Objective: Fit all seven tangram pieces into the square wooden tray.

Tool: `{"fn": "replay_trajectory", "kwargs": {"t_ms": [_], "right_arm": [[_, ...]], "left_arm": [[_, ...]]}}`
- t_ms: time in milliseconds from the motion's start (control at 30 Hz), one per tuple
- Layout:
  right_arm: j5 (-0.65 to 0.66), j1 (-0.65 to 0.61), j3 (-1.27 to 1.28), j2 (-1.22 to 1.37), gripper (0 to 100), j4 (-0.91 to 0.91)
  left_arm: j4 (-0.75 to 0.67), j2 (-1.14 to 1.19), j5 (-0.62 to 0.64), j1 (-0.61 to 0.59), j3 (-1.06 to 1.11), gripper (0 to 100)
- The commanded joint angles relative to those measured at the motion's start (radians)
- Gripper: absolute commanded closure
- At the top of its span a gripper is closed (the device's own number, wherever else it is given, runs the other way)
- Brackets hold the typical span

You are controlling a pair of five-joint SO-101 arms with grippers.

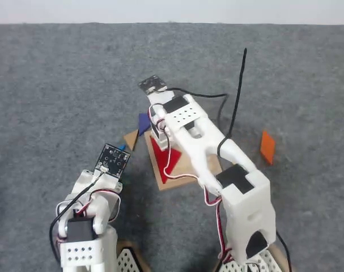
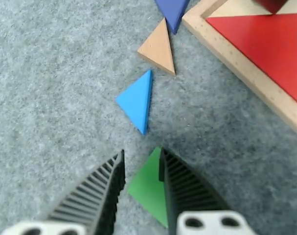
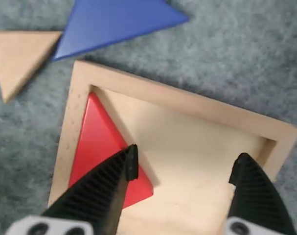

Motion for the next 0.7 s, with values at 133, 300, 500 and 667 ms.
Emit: {"fn": "replay_trajectory", "kwargs": {"t_ms": [133,300,500,667], "right_arm": [[-0.063,0.105,-0.003,0.001,68.8,0.001],[-0.107,0.236,0.046,-0.002,68.8,-0.005],[-0.137,0.312,0.083,-0.005,68.8,-0.008],[-0.126,0.274,0.092,-0.084,68.8,-0.022]], "left_arm": [[0.003,-0.02,-0.006,-0.005,-0.007,89],[0.003,-0.02,-0.006,-0.005,-0.007,89],[0.003,-0.02,-0.006,-0.005,-0.007,89],[0.003,-0.02,-0.006,-0.005,-0.007,89]]}}
